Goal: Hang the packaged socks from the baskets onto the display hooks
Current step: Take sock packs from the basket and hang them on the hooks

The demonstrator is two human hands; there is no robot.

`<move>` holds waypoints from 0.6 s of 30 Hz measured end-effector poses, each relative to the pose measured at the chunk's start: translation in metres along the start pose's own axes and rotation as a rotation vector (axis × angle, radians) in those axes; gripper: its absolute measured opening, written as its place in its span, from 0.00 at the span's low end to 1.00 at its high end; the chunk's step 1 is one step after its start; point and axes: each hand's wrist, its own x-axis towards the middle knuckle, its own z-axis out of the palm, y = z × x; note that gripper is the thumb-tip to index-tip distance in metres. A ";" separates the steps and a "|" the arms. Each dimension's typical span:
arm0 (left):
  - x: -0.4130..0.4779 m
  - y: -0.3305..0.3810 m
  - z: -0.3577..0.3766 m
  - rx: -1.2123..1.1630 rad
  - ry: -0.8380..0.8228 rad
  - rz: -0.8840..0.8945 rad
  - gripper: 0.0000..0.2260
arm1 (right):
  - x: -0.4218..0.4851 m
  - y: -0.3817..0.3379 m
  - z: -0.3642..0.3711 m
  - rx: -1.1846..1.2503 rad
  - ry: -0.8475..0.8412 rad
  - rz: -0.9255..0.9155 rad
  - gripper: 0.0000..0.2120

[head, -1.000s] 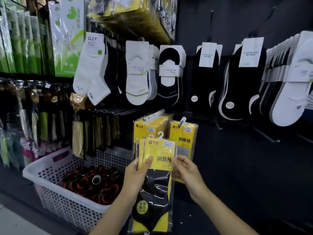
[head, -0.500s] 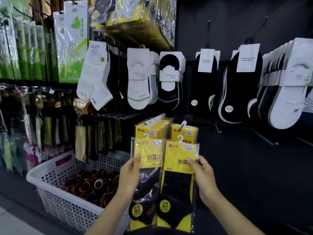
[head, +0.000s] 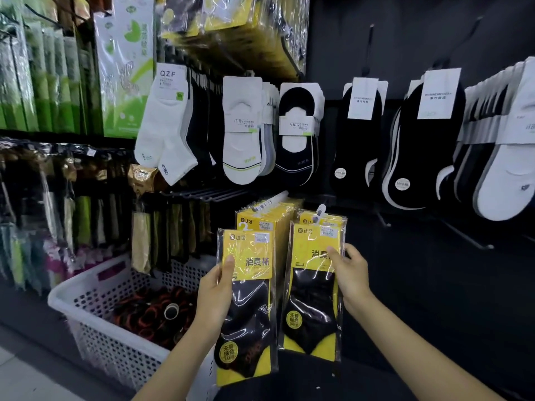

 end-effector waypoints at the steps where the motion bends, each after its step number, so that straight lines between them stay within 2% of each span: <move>1: 0.000 -0.001 0.000 -0.007 -0.001 -0.001 0.11 | 0.004 0.002 0.001 -0.002 0.017 0.007 0.03; 5: 0.001 -0.001 -0.001 -0.024 -0.044 0.028 0.09 | 0.022 0.011 0.005 0.023 0.107 0.087 0.04; 10: 0.000 -0.002 0.001 -0.032 -0.160 0.090 0.09 | 0.034 0.020 0.005 -0.004 0.268 0.178 0.16; 13: -0.004 -0.002 0.003 -0.105 -0.240 0.071 0.09 | 0.025 0.024 0.001 -0.053 0.356 0.171 0.15; 15: -0.006 -0.002 0.004 -0.118 -0.282 0.055 0.10 | 0.016 0.023 -0.002 -0.061 0.313 0.125 0.13; 18: -0.010 -0.003 0.007 -0.148 -0.317 0.008 0.11 | 0.000 0.010 -0.002 -0.047 0.006 0.046 0.10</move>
